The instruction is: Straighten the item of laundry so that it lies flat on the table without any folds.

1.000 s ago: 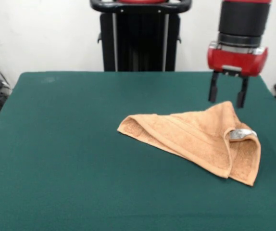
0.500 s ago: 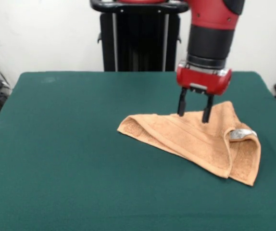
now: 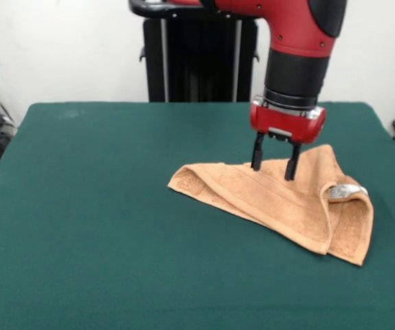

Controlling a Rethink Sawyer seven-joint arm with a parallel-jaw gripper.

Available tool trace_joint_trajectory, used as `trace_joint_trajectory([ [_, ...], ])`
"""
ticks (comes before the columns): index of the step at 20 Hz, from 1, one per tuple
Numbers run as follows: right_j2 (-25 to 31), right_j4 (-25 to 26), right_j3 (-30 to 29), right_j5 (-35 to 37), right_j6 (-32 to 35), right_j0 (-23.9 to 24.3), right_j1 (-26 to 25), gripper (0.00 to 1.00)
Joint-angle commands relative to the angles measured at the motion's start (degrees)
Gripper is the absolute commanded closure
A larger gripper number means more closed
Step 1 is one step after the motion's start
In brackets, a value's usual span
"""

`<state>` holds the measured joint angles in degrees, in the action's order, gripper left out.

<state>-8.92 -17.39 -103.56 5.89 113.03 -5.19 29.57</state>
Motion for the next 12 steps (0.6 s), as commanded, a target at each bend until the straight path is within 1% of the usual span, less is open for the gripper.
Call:
trace_joint_trajectory([
  [1,3.89,0.75,3.49,6.15,6.08,-1.65,-1.18,0.0],
  [12,-0.55,0.29,13.87,15.58,6.16,-3.25,-3.46,0.0],
])
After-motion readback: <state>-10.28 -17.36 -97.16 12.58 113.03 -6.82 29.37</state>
